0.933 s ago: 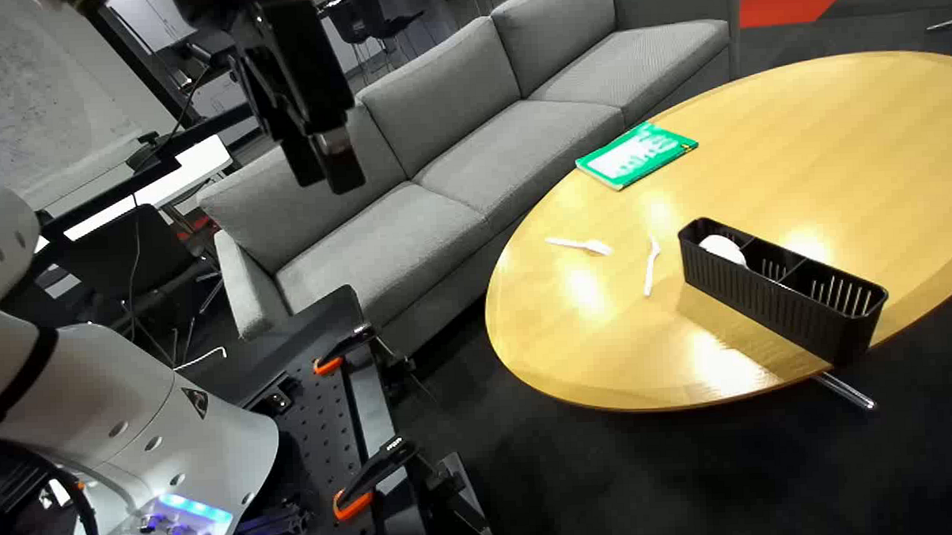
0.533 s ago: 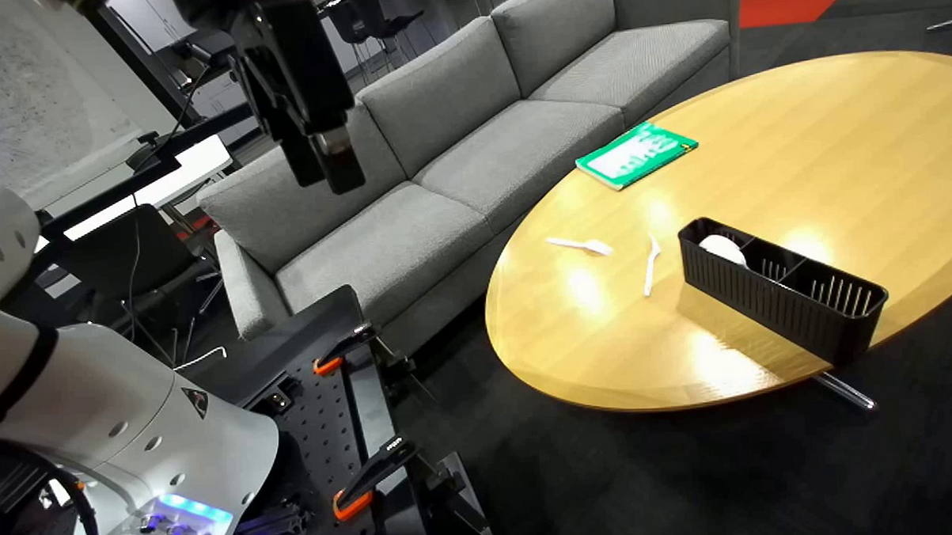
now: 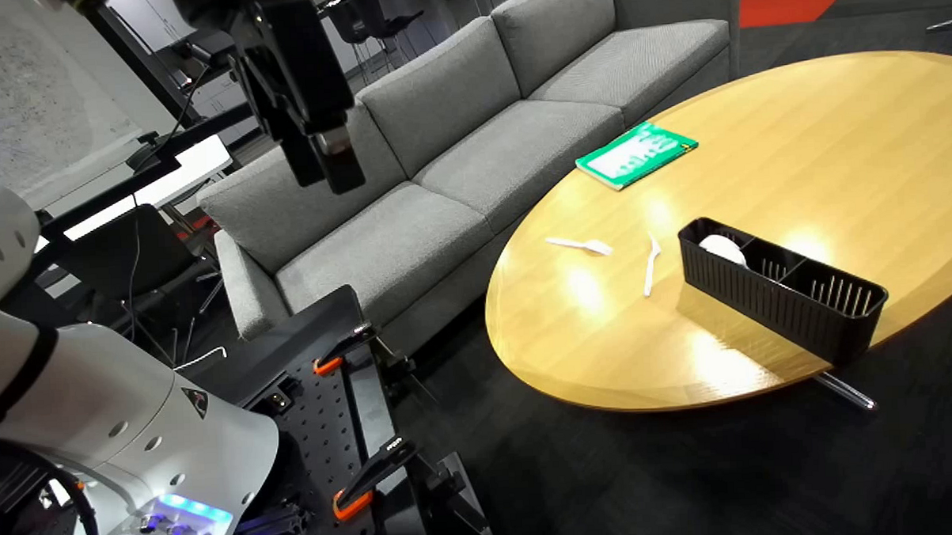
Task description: Pick up the fork from the center of the table and place it on the right
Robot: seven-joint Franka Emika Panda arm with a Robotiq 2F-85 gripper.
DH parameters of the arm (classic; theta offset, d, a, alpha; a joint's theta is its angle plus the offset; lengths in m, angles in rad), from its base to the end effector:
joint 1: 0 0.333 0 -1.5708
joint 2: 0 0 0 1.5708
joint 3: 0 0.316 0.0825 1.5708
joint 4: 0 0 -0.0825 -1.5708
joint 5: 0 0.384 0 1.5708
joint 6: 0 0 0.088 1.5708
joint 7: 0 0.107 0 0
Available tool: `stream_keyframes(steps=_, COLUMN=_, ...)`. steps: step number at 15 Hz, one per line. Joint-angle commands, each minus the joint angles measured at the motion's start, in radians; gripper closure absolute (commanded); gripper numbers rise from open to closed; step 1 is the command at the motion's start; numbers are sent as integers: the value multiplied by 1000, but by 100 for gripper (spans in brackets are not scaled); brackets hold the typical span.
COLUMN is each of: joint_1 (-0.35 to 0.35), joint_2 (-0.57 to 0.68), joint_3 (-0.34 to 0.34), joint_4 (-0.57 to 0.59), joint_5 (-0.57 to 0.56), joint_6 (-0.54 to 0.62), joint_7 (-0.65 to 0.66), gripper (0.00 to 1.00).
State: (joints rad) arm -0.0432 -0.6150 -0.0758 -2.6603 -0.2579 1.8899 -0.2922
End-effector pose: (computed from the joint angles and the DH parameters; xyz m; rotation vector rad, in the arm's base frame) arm 0.3317 -0.0577 0.4181 2.9369 0.4301 -0.2817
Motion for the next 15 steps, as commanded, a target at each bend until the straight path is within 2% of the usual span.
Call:
stream_keyframes(steps=1, joint_1=22, joint_2=30, joint_3=-10, joint_4=20, joint_5=13, joint_6=36, joint_7=1, gripper=0)
stream_keyframes(steps=4, joint_1=65, joint_2=88, joint_3=-18, joint_4=50, joint_5=53, joint_6=161, joint_7=-31, gripper=0)
stream_keyframes(steps=7, joint_1=118, joint_2=205, joint_3=-16, joint_4=87, joint_5=94, joint_6=402, joint_7=-72, gripper=0)
stream_keyframes(steps=10, joint_1=190, joint_2=366, joint_3=-15, joint_4=144, joint_5=167, joint_6=607, joint_7=-186, gripper=0)
stream_keyframes(steps=12, joint_1=234, joint_2=467, joint_3=-5, joint_4=188, joint_5=232, joint_6=692, joint_7=-280, gripper=0)
stream_keyframes(steps=15, joint_1=274, joint_2=626, joint_3=45, joint_4=278, joint_5=358, joint_6=766, joint_7=-422, gripper=0)
